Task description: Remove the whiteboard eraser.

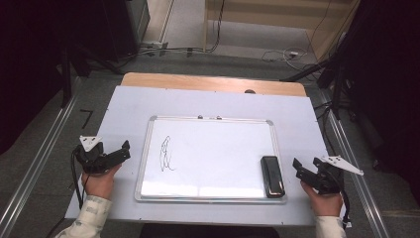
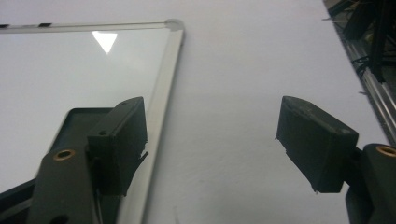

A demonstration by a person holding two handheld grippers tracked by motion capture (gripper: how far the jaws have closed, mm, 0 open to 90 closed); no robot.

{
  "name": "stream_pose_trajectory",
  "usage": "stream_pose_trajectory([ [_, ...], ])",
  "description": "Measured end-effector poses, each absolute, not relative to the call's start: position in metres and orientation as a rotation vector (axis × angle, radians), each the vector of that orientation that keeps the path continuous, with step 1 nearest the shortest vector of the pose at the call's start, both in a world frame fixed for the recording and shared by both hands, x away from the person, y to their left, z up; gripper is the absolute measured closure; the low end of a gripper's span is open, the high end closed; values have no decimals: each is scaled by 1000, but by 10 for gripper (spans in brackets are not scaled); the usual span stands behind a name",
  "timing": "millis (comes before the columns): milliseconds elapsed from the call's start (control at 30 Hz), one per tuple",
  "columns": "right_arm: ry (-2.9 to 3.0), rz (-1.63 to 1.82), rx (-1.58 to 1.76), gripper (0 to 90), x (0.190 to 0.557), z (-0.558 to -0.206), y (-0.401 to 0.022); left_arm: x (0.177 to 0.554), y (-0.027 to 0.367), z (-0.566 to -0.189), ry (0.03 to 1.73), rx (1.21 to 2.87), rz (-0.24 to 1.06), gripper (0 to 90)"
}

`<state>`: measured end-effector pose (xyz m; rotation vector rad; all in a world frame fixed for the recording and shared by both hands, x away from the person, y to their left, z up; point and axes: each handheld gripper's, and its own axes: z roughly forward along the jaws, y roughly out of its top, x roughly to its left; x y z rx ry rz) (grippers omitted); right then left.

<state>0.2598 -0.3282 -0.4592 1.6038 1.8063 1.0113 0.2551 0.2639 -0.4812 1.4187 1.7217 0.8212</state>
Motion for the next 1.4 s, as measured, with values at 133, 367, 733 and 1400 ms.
stream_pose_trajectory([
  [133,1841,982,1595,229,257,-461,-311,257,261,-482,1711,1442,801,0],
  [367,1860,968,1617,230,259,-465,-294,260,260,-484,1712,1456,802,0],
  [733,1916,892,1572,237,266,-477,-259,261,260,-485,1716,1459,803,0],
  [1400,1905,816,1592,275,267,-485,-239,262,261,-487,1725,1458,796,0],
])
